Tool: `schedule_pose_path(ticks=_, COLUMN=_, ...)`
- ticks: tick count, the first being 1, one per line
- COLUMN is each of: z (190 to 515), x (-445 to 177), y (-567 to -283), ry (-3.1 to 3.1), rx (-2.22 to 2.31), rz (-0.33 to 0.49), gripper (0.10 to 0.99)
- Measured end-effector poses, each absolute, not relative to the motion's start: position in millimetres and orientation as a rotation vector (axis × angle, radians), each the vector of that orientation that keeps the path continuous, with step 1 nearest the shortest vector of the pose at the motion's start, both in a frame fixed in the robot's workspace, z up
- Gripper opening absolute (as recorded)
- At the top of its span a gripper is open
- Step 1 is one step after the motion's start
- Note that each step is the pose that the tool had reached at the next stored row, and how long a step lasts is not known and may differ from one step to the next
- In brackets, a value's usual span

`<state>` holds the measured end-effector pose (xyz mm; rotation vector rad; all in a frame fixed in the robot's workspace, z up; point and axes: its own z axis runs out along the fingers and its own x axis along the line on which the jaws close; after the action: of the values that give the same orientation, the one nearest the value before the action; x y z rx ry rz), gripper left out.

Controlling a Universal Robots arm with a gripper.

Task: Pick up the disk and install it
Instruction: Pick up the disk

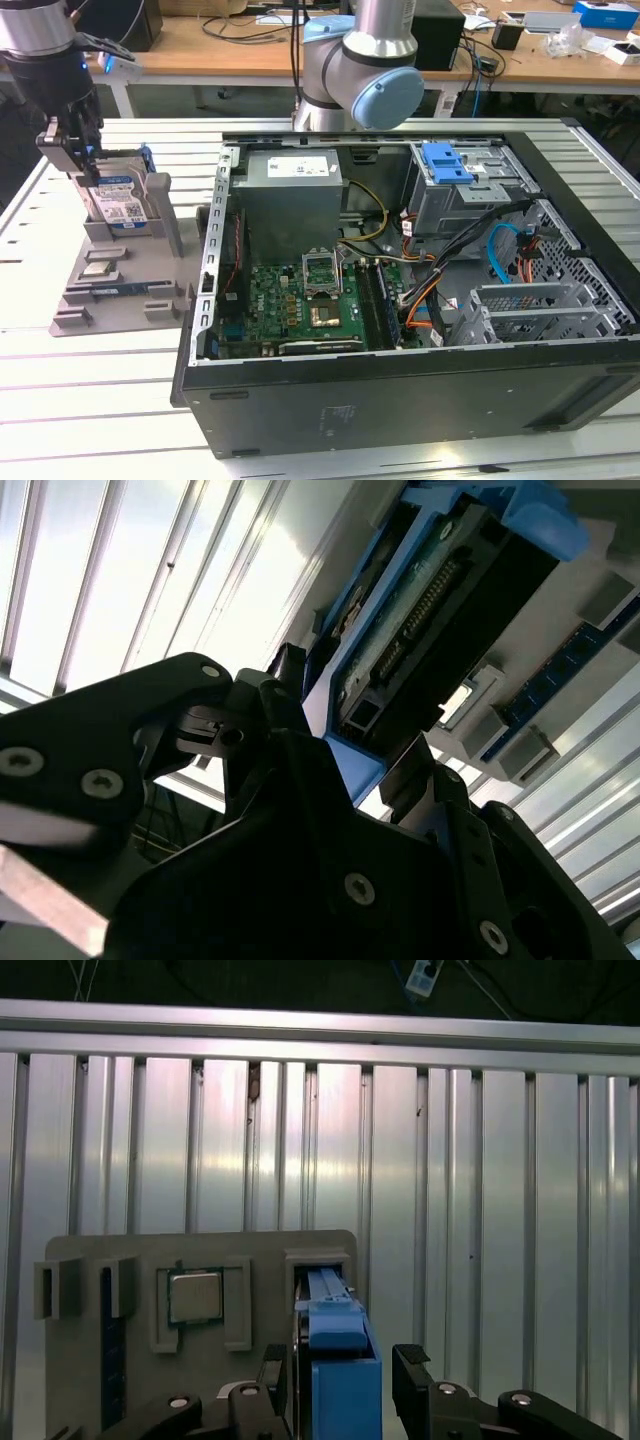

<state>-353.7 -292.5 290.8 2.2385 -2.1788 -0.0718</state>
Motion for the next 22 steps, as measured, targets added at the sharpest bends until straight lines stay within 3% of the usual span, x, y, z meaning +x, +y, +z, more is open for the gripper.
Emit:
schedule_pose_path(ticks=6, z=290.8, x=-353.5, y=-292.5, ry=-2.179, rx=2.239, rz=-0.072, gripper=0.525)
schedule_pose_path(ticks=8, z=290.8, x=-353.5, y=-292.5, ry=-2.179, rx=2.239, rz=-0.072, gripper=0.396)
schedule_pose_path(ticks=10, z=290.8, x=-353.4, y=-292.5, ry=-2.179, rx=2.239, rz=-0.072, gripper=0.369)
schedule_pose_path(ticks=22, z=290.8, x=-353.3, y=-292.5, ry=-2.179, rx=2.239, rz=-0.072, gripper=0.369)
